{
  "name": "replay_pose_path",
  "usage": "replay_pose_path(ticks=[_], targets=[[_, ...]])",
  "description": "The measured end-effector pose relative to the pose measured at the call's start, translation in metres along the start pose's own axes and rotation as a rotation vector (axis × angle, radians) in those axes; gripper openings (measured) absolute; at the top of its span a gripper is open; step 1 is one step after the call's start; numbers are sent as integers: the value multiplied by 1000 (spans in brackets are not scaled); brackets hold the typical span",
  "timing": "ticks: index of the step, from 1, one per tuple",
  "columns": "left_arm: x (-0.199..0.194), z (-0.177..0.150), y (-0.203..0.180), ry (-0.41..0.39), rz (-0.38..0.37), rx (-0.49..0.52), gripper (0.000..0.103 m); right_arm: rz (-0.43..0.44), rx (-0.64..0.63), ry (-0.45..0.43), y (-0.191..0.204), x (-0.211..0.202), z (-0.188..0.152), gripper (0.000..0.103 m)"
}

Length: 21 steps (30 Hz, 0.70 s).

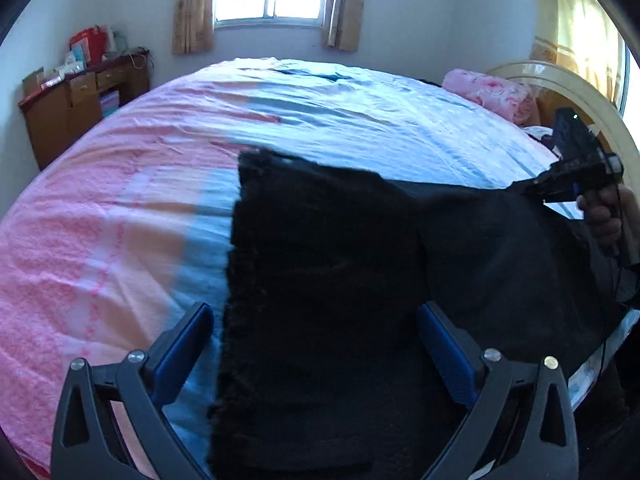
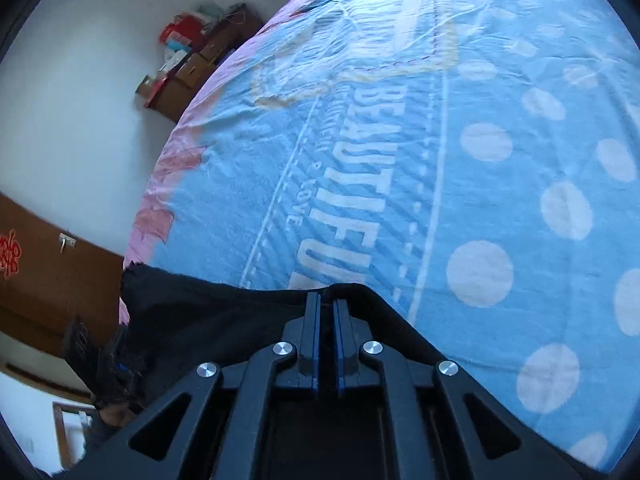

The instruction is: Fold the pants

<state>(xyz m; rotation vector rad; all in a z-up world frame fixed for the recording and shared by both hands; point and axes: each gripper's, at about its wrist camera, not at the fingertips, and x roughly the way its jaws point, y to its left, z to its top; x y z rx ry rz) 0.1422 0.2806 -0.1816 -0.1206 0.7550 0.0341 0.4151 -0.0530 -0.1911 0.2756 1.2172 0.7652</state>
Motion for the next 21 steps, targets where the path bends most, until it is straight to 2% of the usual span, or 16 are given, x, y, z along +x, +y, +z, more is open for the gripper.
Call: replay_pose_path(ticks=[1,2,3,6,7,9,12,13,17,18,20,21], targets=[[-8,0,-3,-19,26,9,103,0,14,-2,-1,-5,-1,21],[-21,1,-10,-57,45,29,103,-2,19,-15,0,-15,-4,51],[-27,3,-15,-77,43,45,103,-7,16,-45,2,-32,-11,65],[-51,8,-45,-136,34,125,103,-4,-23,-106,4,-81,-37,65],[-57,8,-57,-149,12,150,103,-23,-39,-130,2,-108,-56,65],[-61,15,-87,-166,-55,191,103,-73,-39,-166,-9,-146,-84,65],[-52,18,-142,-136,-219,253,103,-211,12,-256,-41,-218,-138,65],[-47,18,-162,-127,-260,280,103,-282,49,-300,-55,-248,-161,65],[-29,13,-236,-82,-394,404,103,-452,263,-472,-114,-355,-230,65],[-25,12,-251,-77,-407,433,103,-531,338,-530,-133,-388,-249,65],[-13,12,-282,-61,-431,480,103,-634,476,-593,-164,-432,-276,65],[-7,13,-293,-51,-427,494,103,-649,560,-620,-183,-453,-290,65]])
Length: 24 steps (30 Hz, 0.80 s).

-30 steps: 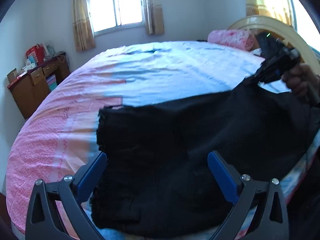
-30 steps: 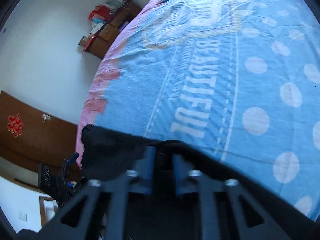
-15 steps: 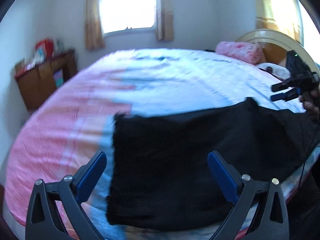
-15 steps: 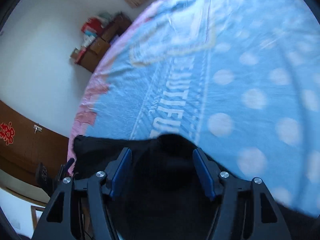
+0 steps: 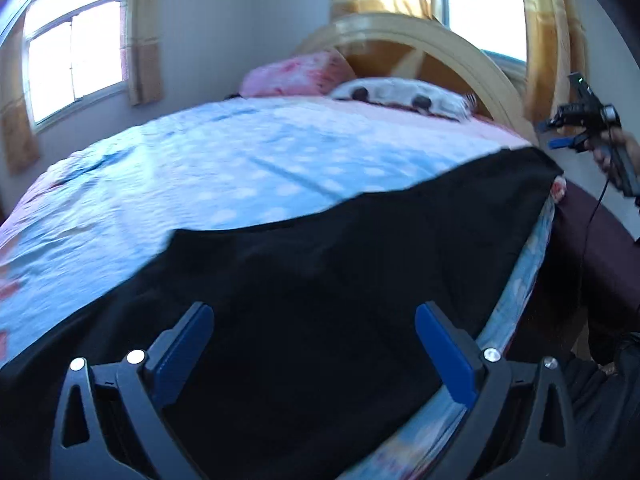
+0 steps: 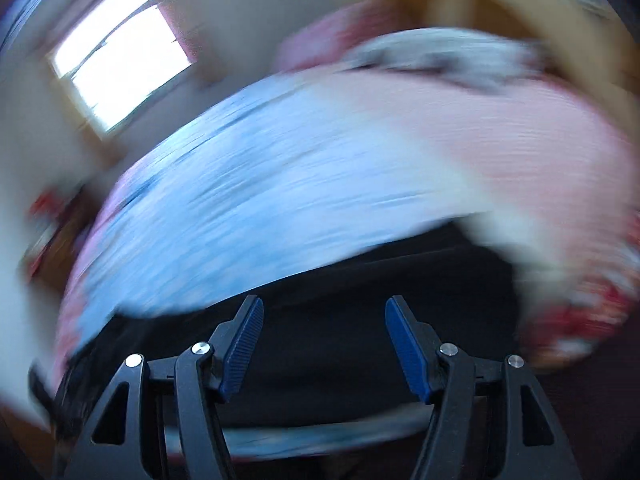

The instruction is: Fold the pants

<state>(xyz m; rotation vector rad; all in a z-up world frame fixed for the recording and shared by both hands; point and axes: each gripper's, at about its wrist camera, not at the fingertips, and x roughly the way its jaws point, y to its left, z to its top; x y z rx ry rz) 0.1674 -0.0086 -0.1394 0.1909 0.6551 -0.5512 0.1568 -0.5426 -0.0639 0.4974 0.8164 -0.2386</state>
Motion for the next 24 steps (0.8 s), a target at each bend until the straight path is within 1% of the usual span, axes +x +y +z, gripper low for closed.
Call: replay_pose_path(ticks=[2,4,5,8,12,13,14,15,16,17,18,20,24], targets=[[15,6,-13,6,3,34,103,-29,100,0,-39,-5,9,65],[26,8,-12,32,-2,19,103,-9,163,10,-66,-4,11,65],[26,6,-11,43,-10,2,103,3,178,11,-73,-1,11,65],[38,0,-7,90,3,-30,103,63,199,26,-82,11,15,65],[45,-10,-6,107,11,-36,103,104,158,86,-76,43,21,65],[44,-11,-7,106,16,-29,103,100,148,105,-78,49,23,64],[45,-11,-8,107,20,-26,103,90,141,117,-77,54,24,50],[45,-11,-8,109,23,-23,103,66,122,113,-73,58,25,22],[45,-12,-8,109,25,-21,103,54,89,104,-67,59,27,16],[45,-12,-8,107,26,-21,103,42,66,93,-61,56,29,13],[45,-12,-8,105,25,-20,103,34,38,75,-54,52,30,8],[45,-14,-8,100,25,-17,103,38,-31,16,-35,37,35,5],[45,-15,-9,95,30,-6,103,73,-110,-88,-8,12,45,4]])
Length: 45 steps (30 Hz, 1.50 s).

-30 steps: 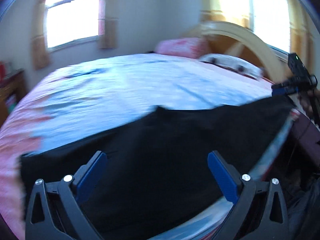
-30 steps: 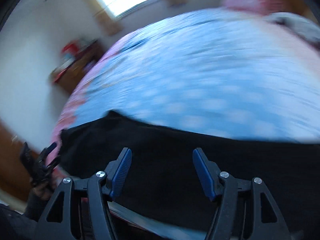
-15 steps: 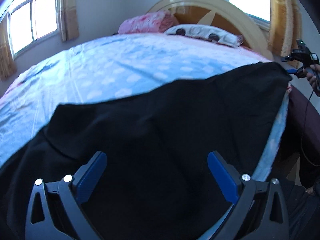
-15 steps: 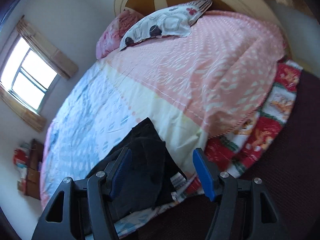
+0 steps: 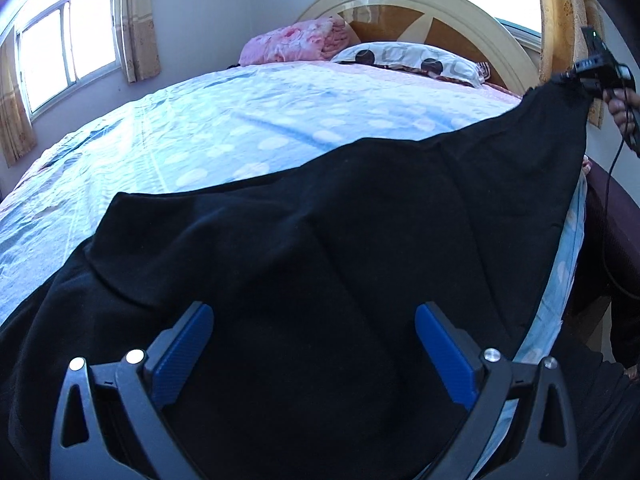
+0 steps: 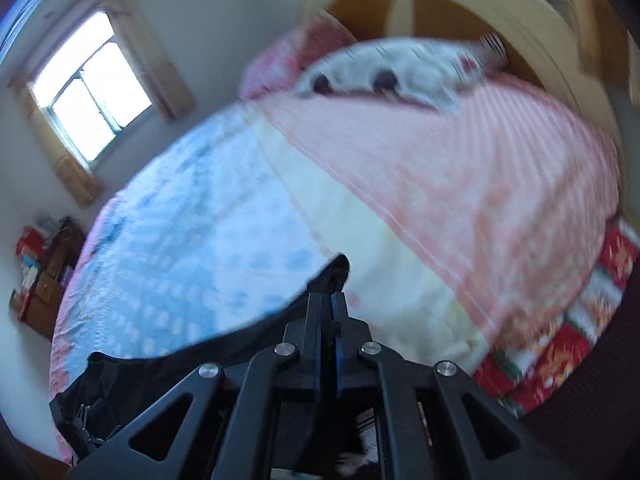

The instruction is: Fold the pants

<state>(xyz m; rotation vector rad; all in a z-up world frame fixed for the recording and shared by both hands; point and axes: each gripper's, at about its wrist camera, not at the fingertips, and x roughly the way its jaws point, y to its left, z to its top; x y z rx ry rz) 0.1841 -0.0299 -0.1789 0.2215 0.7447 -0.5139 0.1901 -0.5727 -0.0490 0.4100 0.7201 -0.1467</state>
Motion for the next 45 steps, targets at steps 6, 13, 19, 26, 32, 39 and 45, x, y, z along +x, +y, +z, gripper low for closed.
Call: replay_pose_path(ticks=[6,13,19,26,32,39,45], targets=[[3,-2,-4,-6,22,19,103,-162,-62,-31,-2,10,4,4],[4,-2,-3,-12,26,23,103,-6,59,108,-37,17,-8,25],[4,-2,-3,-14,28,22,103,-16,20,220,-28,45,-11,46],[5,-1,-4,-19,27,25,103,-37,-129,104,10,26,-3,3],[7,-1,-5,-31,32,28,103,-148,-179,104,6,40,-2,3],[7,-2,-5,-33,33,29,103,-251,-108,107,-24,38,-12,48],[8,-1,-6,-36,36,26,103,-35,-129,106,3,3,-46,49]])
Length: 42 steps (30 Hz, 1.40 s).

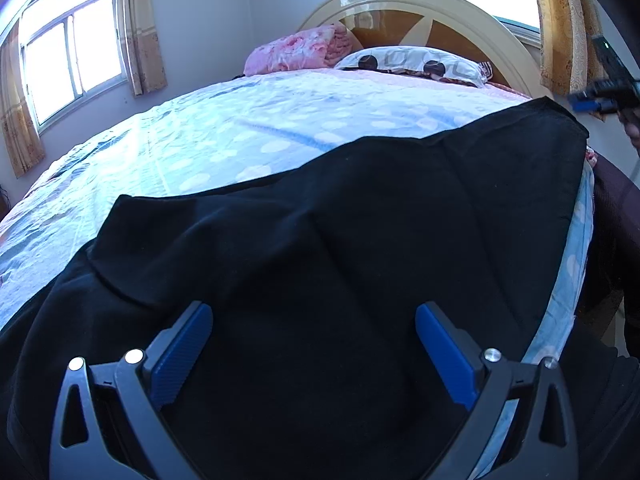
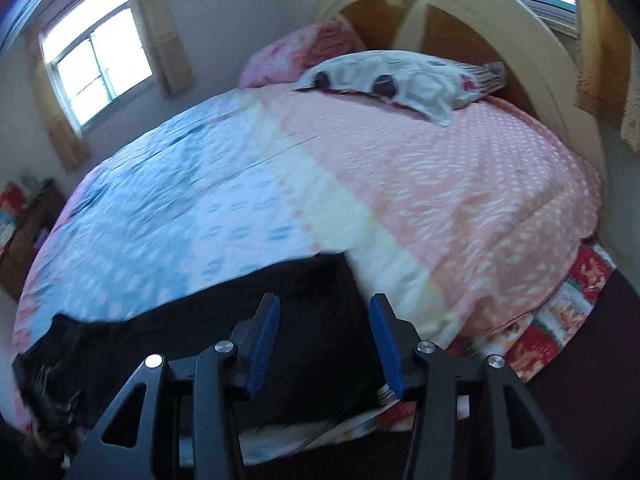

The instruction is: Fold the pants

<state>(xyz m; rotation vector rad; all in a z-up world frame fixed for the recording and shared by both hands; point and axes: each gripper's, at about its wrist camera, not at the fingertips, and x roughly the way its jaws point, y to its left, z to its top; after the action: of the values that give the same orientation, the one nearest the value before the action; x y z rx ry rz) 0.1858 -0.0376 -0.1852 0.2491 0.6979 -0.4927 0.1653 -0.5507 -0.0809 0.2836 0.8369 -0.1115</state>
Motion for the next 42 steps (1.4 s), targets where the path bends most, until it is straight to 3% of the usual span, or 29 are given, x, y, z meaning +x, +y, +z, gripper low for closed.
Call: replay_pose_path(ticks=[2,4,7,10,12,15,19,22,26,30,35,37,38,42], targets=[[0,0,0,1,-3,0,103,44,-13,71,6,15,-16,49],[0,0,2,1,-8,-3,103,-26,-22,139,4,33,-26,49],[-5,0,4,2,-10,-20,103,-27,29,140,-1,32,-25,49],[-22,2,18,-31,-8,-91,103,-37,-32,93,23,12,-15,49],[-35,2,33,-57,20,-149,103,31,-94,73,52,-1,-6,49],[-52,-4,60,-84,84,-224,103,221,-172,113,119,9,11,49],[-64,-19,92,-70,182,-289,103,455,-274,221,223,57,14,49],[-71,-34,106,-67,191,-307,103,618,-351,311,307,98,5,49],[-76,-40,103,-78,248,-259,103,745,-386,439,400,151,-6,49],[-98,-43,102,-150,285,-213,103,774,-372,523,457,195,-15,49],[-86,-61,141,-56,325,-332,103,724,-380,590,494,233,-30,49],[-79,-73,154,-6,315,-401,103,714,-394,598,502,242,-34,24],[-78,-78,160,-18,294,-434,103,696,-401,591,503,243,-33,8],[-72,-74,151,-3,328,-386,103,642,-410,503,499,245,-24,4]])
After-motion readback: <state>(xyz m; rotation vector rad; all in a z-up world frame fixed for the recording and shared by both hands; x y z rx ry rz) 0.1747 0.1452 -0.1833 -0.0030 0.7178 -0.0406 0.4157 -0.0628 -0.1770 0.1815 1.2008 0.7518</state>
